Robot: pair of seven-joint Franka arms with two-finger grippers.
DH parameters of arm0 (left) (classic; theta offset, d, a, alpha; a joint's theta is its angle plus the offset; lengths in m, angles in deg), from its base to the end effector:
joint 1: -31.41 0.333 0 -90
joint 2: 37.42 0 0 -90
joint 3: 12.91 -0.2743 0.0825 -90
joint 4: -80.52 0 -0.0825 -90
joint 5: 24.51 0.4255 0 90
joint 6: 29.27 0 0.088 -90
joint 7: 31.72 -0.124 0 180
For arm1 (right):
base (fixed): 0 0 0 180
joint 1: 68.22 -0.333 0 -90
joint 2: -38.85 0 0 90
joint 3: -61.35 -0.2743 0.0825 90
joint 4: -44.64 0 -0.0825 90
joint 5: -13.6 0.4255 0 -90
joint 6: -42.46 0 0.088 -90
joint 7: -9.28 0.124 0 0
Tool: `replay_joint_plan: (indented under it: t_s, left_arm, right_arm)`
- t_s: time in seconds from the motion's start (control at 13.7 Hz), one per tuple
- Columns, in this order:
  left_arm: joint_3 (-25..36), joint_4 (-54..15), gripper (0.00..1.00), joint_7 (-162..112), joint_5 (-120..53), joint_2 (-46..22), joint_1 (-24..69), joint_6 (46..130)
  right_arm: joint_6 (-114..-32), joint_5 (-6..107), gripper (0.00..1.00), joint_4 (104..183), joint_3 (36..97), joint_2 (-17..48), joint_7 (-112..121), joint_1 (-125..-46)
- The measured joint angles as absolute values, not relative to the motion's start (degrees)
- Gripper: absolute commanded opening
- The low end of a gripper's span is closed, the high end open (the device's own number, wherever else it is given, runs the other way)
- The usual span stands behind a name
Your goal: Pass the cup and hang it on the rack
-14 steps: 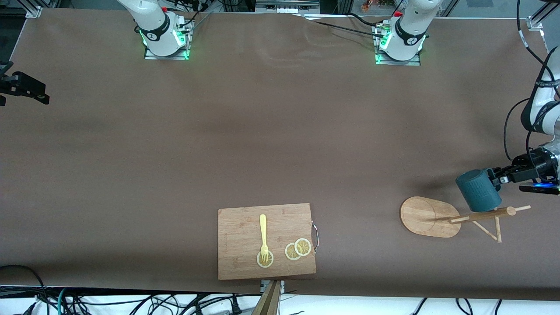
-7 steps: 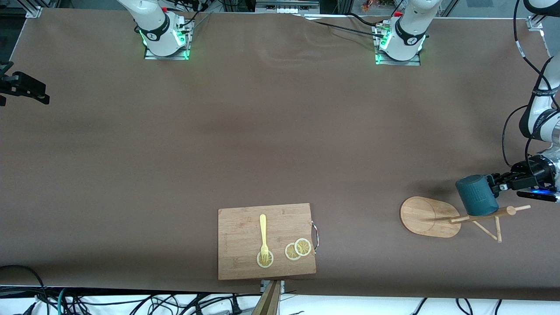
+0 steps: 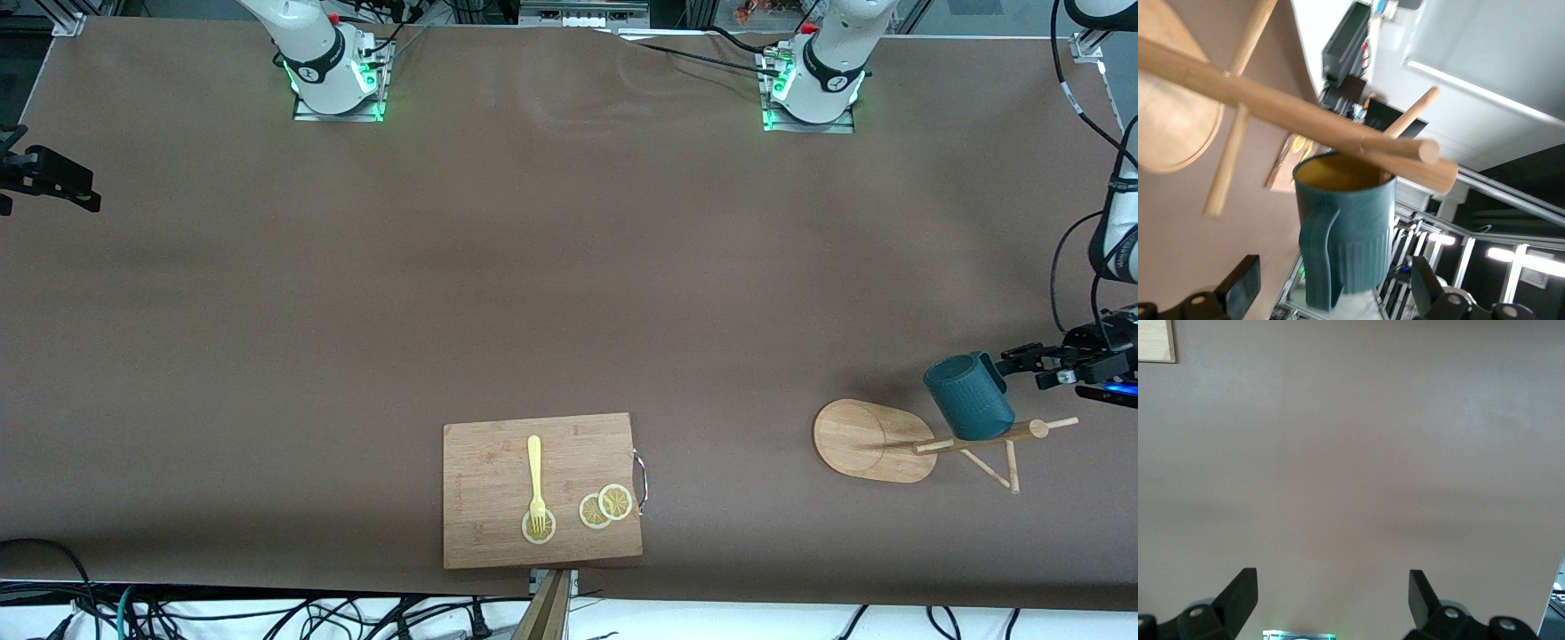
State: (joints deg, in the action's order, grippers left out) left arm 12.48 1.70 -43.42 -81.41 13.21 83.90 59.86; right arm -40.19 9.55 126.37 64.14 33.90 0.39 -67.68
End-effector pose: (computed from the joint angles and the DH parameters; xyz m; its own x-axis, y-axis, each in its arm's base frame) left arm 0.6410 0.2696 0.2072 0.8722 0.2992 -0.3870 0.4074 -0.0065 0.9132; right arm 0.6034 -0.0435 0.5767 0.9929 0.0875 -0.0805 0.0927 -0.9937 0.0630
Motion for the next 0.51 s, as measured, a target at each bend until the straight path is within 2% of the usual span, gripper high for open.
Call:
replay_joint_plan:
  t_s: [0.29, 0.51]
  left_arm:
    - [13.49, 9.4, 1.0, -37.82, -63.12, 10.45, 83.75, 54.37]
    - [14.94, 11.34, 1.0, -37.16, -47.71, 4.51, 80.65, 51.81]
  right_arm:
    - [-40.22, 9.57, 1.0, 126.37, 64.14, 33.9, 0.4, -67.68]
    - [-40.23, 9.59, 1.0, 126.36, 64.13, 33.9, 0.41, -67.68]
